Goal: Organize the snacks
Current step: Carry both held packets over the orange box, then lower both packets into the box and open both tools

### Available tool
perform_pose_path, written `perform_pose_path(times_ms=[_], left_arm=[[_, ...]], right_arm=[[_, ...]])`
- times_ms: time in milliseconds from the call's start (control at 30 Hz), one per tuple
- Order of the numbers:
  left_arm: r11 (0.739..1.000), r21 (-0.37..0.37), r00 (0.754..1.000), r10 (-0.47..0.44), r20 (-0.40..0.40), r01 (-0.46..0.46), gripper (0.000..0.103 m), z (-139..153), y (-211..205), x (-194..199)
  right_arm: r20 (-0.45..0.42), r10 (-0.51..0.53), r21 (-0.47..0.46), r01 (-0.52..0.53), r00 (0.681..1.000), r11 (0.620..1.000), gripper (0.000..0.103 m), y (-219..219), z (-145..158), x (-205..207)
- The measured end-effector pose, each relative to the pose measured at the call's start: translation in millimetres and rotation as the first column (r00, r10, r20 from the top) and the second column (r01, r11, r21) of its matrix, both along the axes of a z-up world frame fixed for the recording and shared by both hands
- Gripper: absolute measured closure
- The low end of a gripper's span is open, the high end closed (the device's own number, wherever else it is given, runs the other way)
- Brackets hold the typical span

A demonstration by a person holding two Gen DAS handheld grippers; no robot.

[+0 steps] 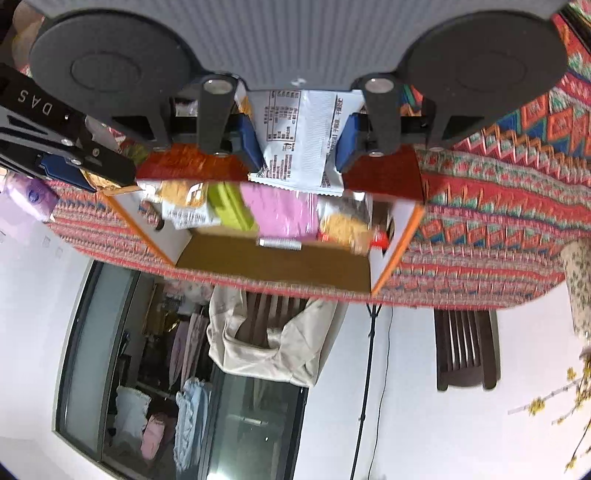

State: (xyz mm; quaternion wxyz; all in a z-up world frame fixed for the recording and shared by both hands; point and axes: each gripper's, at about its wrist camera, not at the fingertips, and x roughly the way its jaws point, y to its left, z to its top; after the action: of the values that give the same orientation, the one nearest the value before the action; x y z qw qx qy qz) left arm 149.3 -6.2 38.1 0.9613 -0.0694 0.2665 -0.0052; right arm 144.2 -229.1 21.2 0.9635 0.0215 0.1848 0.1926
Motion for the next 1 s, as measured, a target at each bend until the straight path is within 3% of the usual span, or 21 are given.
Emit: perform_pose_path(times_ms=[300, 533, 767, 1000], left_arm=[[1.0, 0.016, 0.999, -0.004, 0.054, 0.003, 0.058, 40.7, -5.2, 31.0], [0.999, -0.008, 0.994, 0.035, 0.102, -0.034, 0.058, 57.6, -6.9, 59.4], [0.997, -0.025, 0.991, 0.081, 0.11, -0.078, 0.058, 55.1, -4.2, 95.1], [0.994, 0.01, 0.99, 0.104, 0.095, -0.106, 0.058, 27.7, 1.1, 116.4]], right_arm=[[0.044, -0.03, -0.007, 0.031, 0.999, 1.0, 0.056, 6.0, 39.6, 23.3], [0.053, -0.061, -0.009, 0.062, 0.997, 0.998, 0.056, 18.1, 51.9, 60.5], [0.051, -0.092, 0.005, 0.092, 0.994, 0.996, 0.056, 26.6, 44.9, 96.7], [0.033, -0.096, 0.023, 0.096, 0.995, 0.995, 0.056, 19.7, 18.1, 116.4]])
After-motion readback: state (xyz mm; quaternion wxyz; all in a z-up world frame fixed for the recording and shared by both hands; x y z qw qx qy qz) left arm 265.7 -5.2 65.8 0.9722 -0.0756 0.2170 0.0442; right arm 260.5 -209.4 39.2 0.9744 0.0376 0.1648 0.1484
